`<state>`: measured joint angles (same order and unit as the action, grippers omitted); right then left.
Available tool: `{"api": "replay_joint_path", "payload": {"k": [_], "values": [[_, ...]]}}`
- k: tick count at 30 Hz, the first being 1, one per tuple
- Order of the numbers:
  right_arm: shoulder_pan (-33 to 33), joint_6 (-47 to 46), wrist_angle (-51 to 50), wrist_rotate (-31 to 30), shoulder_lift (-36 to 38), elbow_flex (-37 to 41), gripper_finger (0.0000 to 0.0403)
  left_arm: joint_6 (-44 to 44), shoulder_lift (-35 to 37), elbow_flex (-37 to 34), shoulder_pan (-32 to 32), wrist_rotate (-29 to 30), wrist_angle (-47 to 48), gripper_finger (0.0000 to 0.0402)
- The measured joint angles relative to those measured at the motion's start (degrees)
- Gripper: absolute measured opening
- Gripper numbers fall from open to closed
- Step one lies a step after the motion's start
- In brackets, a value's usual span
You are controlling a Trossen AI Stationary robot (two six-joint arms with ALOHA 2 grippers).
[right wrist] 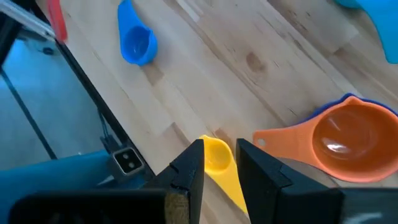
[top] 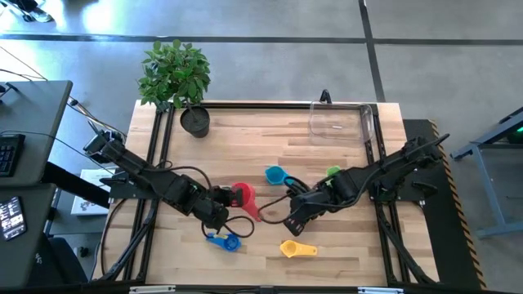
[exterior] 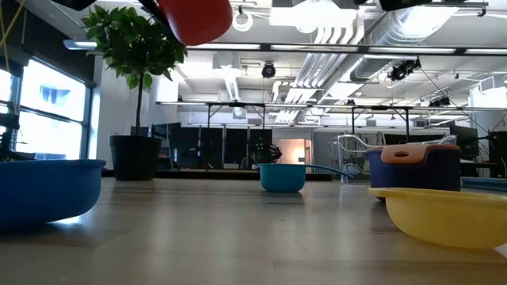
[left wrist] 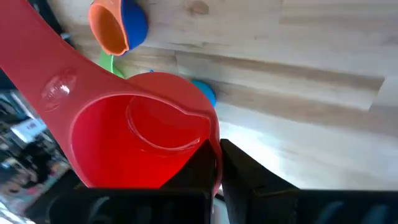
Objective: Nest measuring cups in basket
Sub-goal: Stack the red measuring cup on top of the orange measuring cup
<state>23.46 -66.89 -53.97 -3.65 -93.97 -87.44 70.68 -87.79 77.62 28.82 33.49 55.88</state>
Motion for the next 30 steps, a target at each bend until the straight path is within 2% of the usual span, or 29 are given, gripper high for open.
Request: {"api": "replay_joint_path", "payload": {"k": [5,15,19,26,30], "values": [[-2.7,1.8,5.6,0.7,0.0,0.0,0.0084,4.4,0.0,0.0,0.0,2.0,-0.8,0.0007],[-6.6,7.5,20.8,2.5,0.0,0.0,0.0085,5.2,0.0,0.0,0.0,5.6,-2.1,0.0007],[-7.5,8.4,21.9,2.8,0.0,0.0,0.0098,5.0,0.0,0.0,0.0,6.1,-2.2,0.0007],[-9.3,8.4,22.0,3.6,0.0,0.0,0.0144,5.0,0.0,0.0,-0.3,6.1,-2.2,0.0007],[-10.5,8.5,22.3,5.6,0.0,0.0,0.0151,6.5,0.0,0.0,-1.2,6.1,-2.4,0.0007]]}}
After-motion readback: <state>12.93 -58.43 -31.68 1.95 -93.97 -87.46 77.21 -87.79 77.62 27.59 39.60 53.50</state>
